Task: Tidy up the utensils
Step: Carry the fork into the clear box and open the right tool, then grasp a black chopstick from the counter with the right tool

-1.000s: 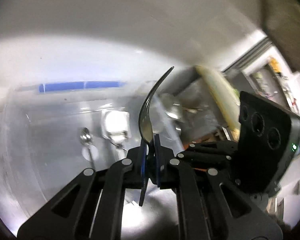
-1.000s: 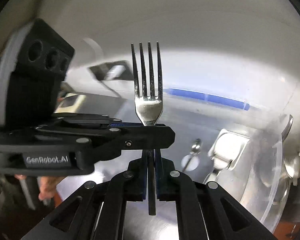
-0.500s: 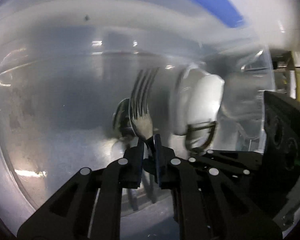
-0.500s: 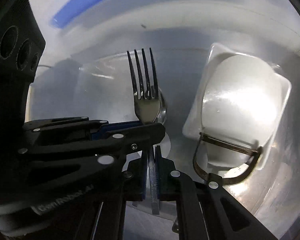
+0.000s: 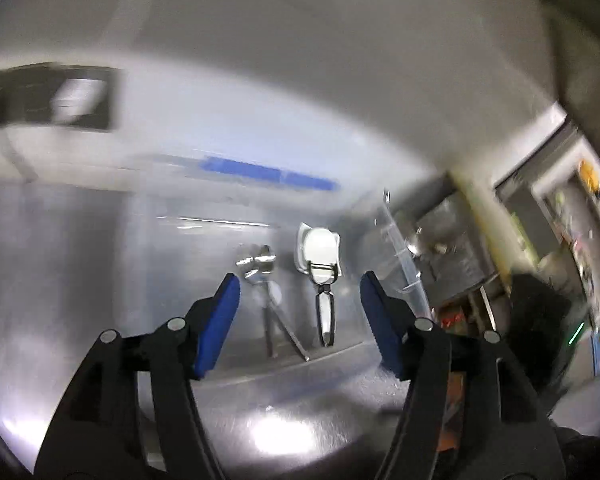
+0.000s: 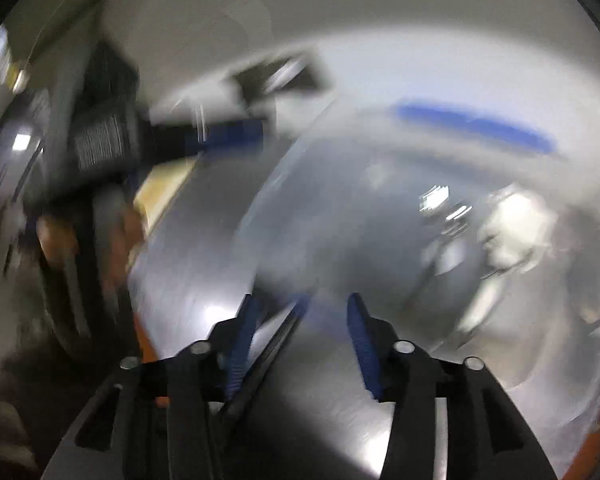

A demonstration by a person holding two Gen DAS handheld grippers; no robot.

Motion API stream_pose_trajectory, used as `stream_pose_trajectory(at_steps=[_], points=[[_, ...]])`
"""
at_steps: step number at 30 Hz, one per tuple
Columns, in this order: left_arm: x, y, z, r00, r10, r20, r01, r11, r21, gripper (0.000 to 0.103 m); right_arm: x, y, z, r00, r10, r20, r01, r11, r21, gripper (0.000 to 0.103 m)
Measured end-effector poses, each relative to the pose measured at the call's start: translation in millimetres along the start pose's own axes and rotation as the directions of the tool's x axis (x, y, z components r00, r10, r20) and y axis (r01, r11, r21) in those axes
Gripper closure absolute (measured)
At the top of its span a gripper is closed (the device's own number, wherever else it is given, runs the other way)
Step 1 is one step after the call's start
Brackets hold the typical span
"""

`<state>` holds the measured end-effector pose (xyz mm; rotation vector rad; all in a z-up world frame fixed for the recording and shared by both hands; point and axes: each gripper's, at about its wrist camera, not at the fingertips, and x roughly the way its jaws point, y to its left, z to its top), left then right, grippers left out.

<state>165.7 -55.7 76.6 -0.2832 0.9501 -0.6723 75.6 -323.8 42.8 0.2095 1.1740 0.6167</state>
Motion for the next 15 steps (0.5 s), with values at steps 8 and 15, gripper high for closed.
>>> stream_pose_trajectory(at_steps=[8, 15], points=[[-51, 91, -115, 0.986, 0.15, -0.076, -0.167, 0.933, -0.32, 0.043, 178, 51, -92, 0.903, -0.037, -0.428, 0.047, 0.999, 0.011, 0.058], [-63, 134, -186, 0.986, 0.109, -0.13, -0.16, 0.854, -0.496, 0.043, 203, 71, -111, 0.881, -0.262, -0.395, 0.22, 0.964, -0.149, 0.07]])
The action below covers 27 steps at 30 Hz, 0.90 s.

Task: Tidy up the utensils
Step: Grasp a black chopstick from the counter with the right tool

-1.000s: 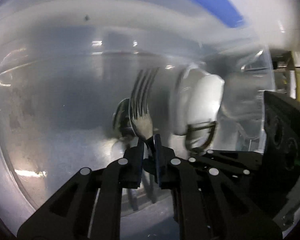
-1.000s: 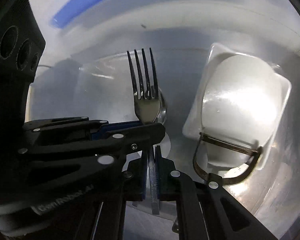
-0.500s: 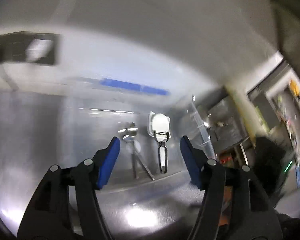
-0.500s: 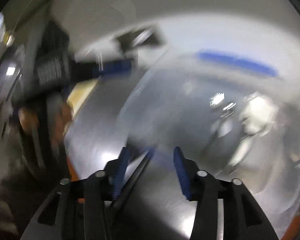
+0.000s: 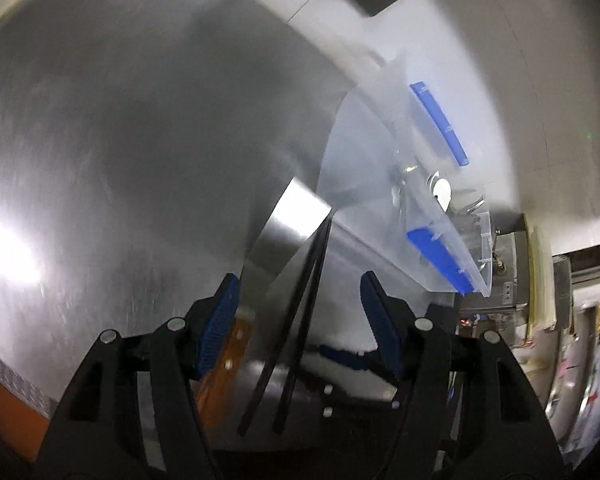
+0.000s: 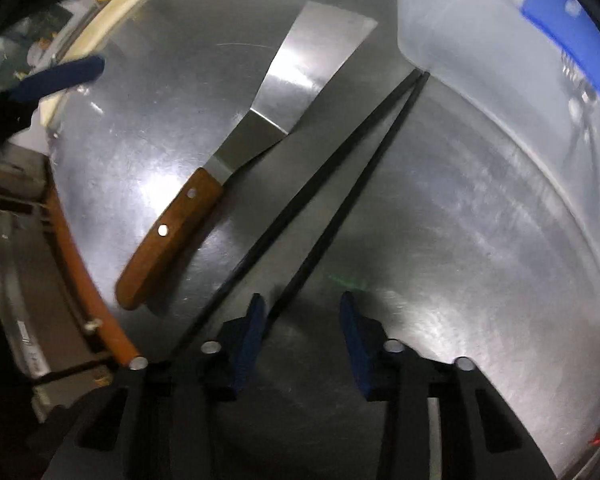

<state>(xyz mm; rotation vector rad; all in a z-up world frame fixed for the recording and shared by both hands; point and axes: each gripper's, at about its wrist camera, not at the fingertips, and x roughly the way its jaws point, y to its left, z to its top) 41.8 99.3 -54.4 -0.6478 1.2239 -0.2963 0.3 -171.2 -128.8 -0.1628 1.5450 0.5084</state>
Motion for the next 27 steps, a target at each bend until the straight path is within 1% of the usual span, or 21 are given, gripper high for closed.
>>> stream_pose_trajectory(at_steps=[1, 2, 3, 4, 5, 6, 9, 11, 13, 14, 15, 17, 18, 20, 22, 23, 24, 25, 27], points=[[1, 3, -4, 1.0, -0.006, -0.005, 0.006, 1.0, -0.005, 0.043, -4, 5, -4, 1.0, -0.008, 0.008, 0.008, 1.0, -0.008, 0.071], [3, 4, -8, 1.0, -0.011, -0.014, 0.011, 1.0, -0.008, 0.043, -3, 4, -6, 1.0, -0.002, 0.008, 0.002, 1.0, -0.007, 0.076], [3, 5, -12, 1.0, -0.015, -0.021, 0.015, 1.0, -0.009, 0.043, -2, 2, -10, 1.0, -0.015, -0.002, 0.015, 1.0, -0.007, 0.098], [5, 5, -15, 0.999, -0.024, -0.032, 0.023, 1.0, -0.009, 0.043, -3, -2, -13, 0.999, -0.034, -0.002, 0.034, 0.999, -0.002, 0.102], [8, 4, -19, 0.998, -0.036, -0.047, 0.036, 0.999, -0.008, 0.043, -4, -9, -19, 1.0, -0.017, -0.004, 0.017, 1.0, 0.011, 0.102], [13, 0, -22, 0.997, -0.049, -0.06, 0.049, 0.999, -0.007, 0.043, -4, -16, -23, 1.0, 0.016, -0.019, -0.016, 0.999, 0.033, 0.102], [28, -6, -34, 0.987, -0.097, -0.125, 0.097, 0.995, -0.001, 0.043, -3, -42, -35, 0.997, 0.067, -0.029, -0.064, 0.994, 0.093, 0.102], [35, -8, -40, 0.982, -0.108, -0.152, 0.109, 0.994, -0.005, 0.043, -7, -49, -44, 0.991, 0.133, -0.021, -0.129, 0.983, 0.135, 0.102], [35, -10, -41, 0.984, -0.114, -0.137, 0.113, 0.994, -0.012, 0.043, -12, -47, -50, 0.989, 0.148, -0.014, -0.144, 0.978, 0.154, 0.09], [34, -9, -42, 0.985, -0.114, -0.125, 0.113, 0.993, -0.018, 0.043, -13, -43, -53, 0.99, 0.141, -0.003, -0.139, 0.979, 0.151, 0.07], [30, -6, -40, 0.988, -0.113, -0.107, 0.11, 0.993, -0.029, 0.043, -16, -34, -52, 0.992, 0.129, 0.017, -0.13, 0.982, 0.14, 0.058], [23, -2, -36, 0.991, -0.104, -0.084, 0.101, 0.994, -0.042, 0.043, -13, -12, -50, 0.994, 0.105, 0.041, -0.109, 0.988, 0.11, 0.057], [20, -1, -35, 0.993, -0.096, -0.071, 0.093, 0.995, -0.047, 0.043, -10, 0, -48, 0.996, 0.08, 0.045, -0.084, 0.992, 0.089, 0.057], [15, 2, -33, 0.994, -0.091, -0.054, 0.088, 0.995, -0.054, 0.043, -3, 13, -44, 0.999, 0.021, 0.033, -0.023, 0.997, 0.072, 0.057], [10, 6, -32, 0.995, -0.094, -0.046, 0.091, 0.994, -0.057, 0.043, 13, 24, -40, 0.999, -0.051, 0.004, 0.051, 0.998, 0.03, 0.06], [10, 8, -33, 0.994, -0.096, -0.043, 0.093, 0.994, -0.062, 0.043, 12, 28, -40, 0.995, -0.093, 0.036, 0.093, 0.996, -0.002, 0.065], [9, 9, -34, 0.994, -0.101, -0.043, 0.098, 0.993, -0.067, 0.043, 14, 32, -43, 0.989, -0.143, 0.035, 0.144, 0.989, -0.03, 0.073], [10, 11, -36, 0.993, -0.108, -0.045, 0.104, 0.992, -0.073, 0.043, 14, 34, -47, 0.987, -0.155, 0.04, 0.157, 0.986, -0.048, 0.075], [12, 13, -39, 0.992, -0.118, -0.054, 0.113, 0.99, -0.08, 0.043, 11, 27, -54, 0.988, -0.151, 0.035, 0.153, 0.986, -0.061, 0.089]])
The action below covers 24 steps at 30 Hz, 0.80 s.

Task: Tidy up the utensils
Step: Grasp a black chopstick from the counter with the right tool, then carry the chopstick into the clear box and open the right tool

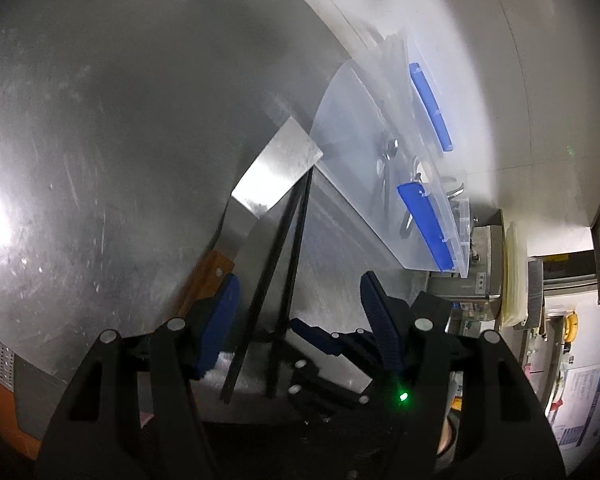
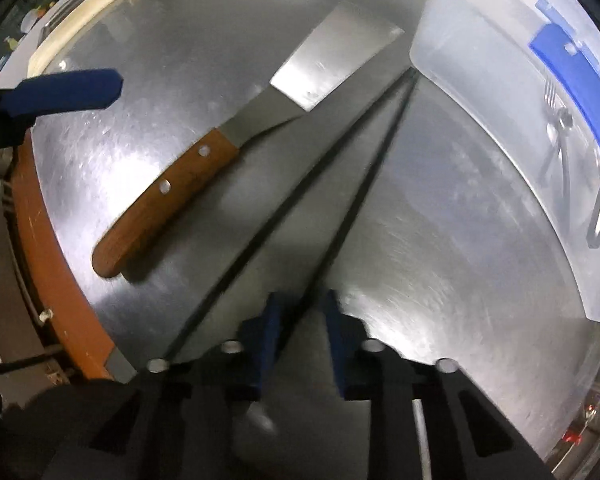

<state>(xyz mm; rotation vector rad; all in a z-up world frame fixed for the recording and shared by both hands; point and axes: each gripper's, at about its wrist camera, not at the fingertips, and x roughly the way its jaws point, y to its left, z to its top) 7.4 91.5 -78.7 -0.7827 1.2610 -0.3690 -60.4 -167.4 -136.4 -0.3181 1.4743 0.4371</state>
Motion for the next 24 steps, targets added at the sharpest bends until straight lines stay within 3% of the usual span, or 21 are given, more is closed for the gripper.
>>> stream_pose_trajectory(at_steps=[2, 4, 6, 10, 12, 19, 23, 24], points=[[5, 1, -3, 1.0, -0.008, -0.012, 0.008, 1.0, -0.004, 0.043, -2, -14, -8, 1.0, 0.025, -0.015, -0.024, 0.999, 0.024, 0.094], [13, 0, -7, 0.999, -0.024, -0.036, 0.024, 1.0, -0.007, 0.043, 0, -26, -19, 0.994, 0.1, -0.036, -0.098, 0.993, 0.063, 0.096], [24, -2, -12, 0.997, -0.044, -0.07, 0.043, 0.999, -0.015, 0.043, -3, -42, -28, 0.978, 0.199, -0.063, -0.191, 0.974, 0.119, 0.096], [50, -7, -23, 0.986, -0.071, -0.15, 0.068, 0.997, -0.024, 0.043, -7, -63, -43, 0.95, 0.305, -0.071, -0.288, 0.941, 0.179, 0.096], [63, -9, -27, 0.98, -0.083, -0.18, 0.079, 0.996, -0.033, 0.043, -11, -77, -49, 0.928, 0.367, -0.064, -0.347, 0.914, 0.212, 0.096], [112, -19, -41, 0.955, -0.102, -0.278, 0.086, 0.994, -0.069, 0.043, -27, -103, -66, 0.819, 0.574, 0.004, -0.552, 0.786, 0.278, 0.096], [127, -22, -46, 0.96, -0.032, -0.278, 0.014, 0.998, -0.067, 0.045, -35, -110, -64, 0.79, 0.613, 0.014, -0.591, 0.756, 0.281, 0.096], [128, -22, -47, 0.961, -0.023, -0.275, 0.006, 0.998, -0.065, 0.051, -32, -113, -66, 0.786, 0.618, 0.014, -0.596, 0.752, 0.281, 0.096]])
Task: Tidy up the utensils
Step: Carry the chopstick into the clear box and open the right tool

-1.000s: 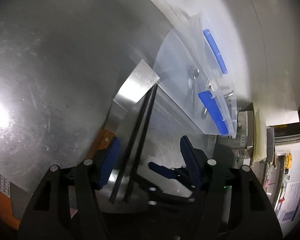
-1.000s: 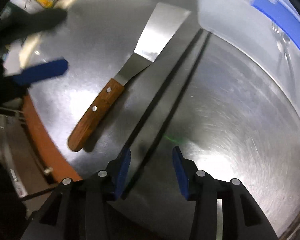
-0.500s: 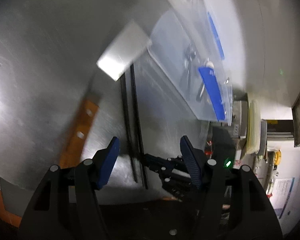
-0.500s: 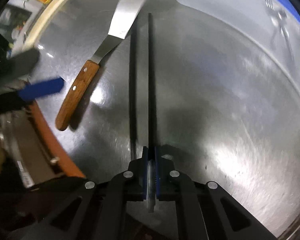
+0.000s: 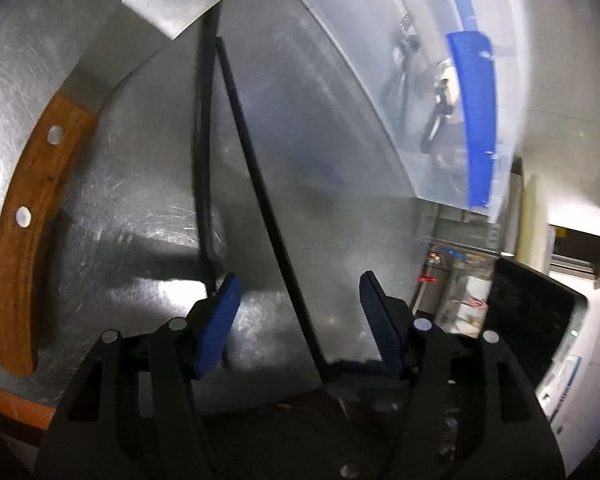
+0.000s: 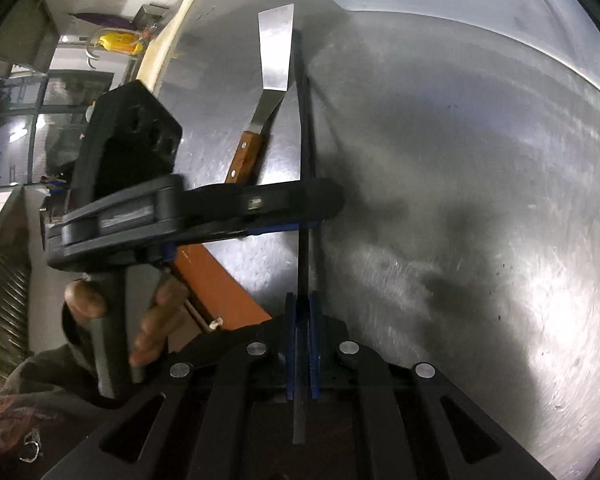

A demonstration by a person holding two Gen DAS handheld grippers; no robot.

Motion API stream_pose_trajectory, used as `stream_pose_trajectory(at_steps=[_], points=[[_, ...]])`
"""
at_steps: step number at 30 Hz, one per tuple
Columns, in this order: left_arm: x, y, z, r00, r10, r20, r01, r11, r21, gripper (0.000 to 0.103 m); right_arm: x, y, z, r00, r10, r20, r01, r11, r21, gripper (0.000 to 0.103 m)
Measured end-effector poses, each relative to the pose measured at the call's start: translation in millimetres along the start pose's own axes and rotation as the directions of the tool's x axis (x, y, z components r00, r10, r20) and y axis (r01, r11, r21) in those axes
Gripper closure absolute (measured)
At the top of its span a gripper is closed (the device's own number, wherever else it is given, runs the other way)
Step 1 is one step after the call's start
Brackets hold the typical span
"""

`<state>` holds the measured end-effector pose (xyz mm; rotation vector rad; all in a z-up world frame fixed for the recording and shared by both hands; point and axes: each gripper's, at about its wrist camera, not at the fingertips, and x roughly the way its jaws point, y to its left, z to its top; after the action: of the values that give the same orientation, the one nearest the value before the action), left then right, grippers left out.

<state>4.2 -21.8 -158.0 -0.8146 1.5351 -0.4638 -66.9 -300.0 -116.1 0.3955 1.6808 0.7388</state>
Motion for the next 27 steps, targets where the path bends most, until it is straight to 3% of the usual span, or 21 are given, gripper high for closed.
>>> stream_pose_trajectory(at_steps=[2, 3, 6, 11, 15, 18, 20, 23, 25, 26, 27], points=[[6, 0, -2, 1.0, 0.026, -0.003, -0.026, 1.0, -0.009, 0.059, 2, 0, 5, 1.0, 0.006, -0.008, -0.006, 1.0, -0.003, 0.096], [8, 1, -1, 1.0, 0.028, -0.006, -0.028, 1.0, -0.011, 0.079, 3, -3, 6, 1.0, 0.008, -0.014, -0.008, 1.0, -0.007, 0.096], [13, 2, -5, 0.999, 0.039, -0.007, -0.039, 0.999, -0.014, 0.094, 7, -4, 12, 1.0, 0.011, -0.029, -0.011, 1.0, -0.013, 0.096], [-2, -9, -13, 0.998, 0.041, 0.046, -0.043, 0.998, 0.038, 0.097, 10, 5, 22, 0.999, 0.022, -0.047, -0.025, 0.998, -0.054, 0.096], [-31, -29, -23, 0.992, 0.027, 0.122, -0.039, 0.995, 0.093, 0.098, 1, 29, 27, 0.999, 0.03, -0.035, -0.035, 0.988, -0.151, 0.096], [-59, -48, -34, 0.978, 0.016, 0.208, -0.049, 0.987, 0.151, 0.098, -12, 49, 33, 0.999, 0.05, -0.003, -0.049, 0.973, -0.227, 0.096], [-82, -65, -38, 0.959, 0.02, 0.283, -0.081, 0.975, 0.205, 0.098, -22, 60, 37, 0.998, 0.06, 0.032, -0.049, 0.962, -0.268, 0.096], [-117, -104, -35, 0.925, 0.002, 0.38, -0.137, 0.935, 0.328, 0.098, -50, 80, 49, 0.99, 0.073, 0.122, -0.026, 0.937, -0.349, 0.096], [-129, -129, -23, 0.913, 0.0, 0.407, -0.173, 0.906, 0.387, 0.098, -74, 90, 62, 0.977, 0.049, 0.205, 0.035, 0.923, -0.384, 0.096], [-131, -152, -8, 0.912, -0.006, 0.411, -0.192, 0.878, 0.438, 0.098, -87, 92, 70, 0.969, 0.038, 0.245, 0.061, 0.92, -0.387, 0.096], [-132, -167, 3, 0.911, -0.013, 0.413, -0.2, 0.861, 0.468, 0.098, -105, 91, 81, 0.952, 0.021, 0.306, 0.102, 0.919, -0.38, 0.096]])
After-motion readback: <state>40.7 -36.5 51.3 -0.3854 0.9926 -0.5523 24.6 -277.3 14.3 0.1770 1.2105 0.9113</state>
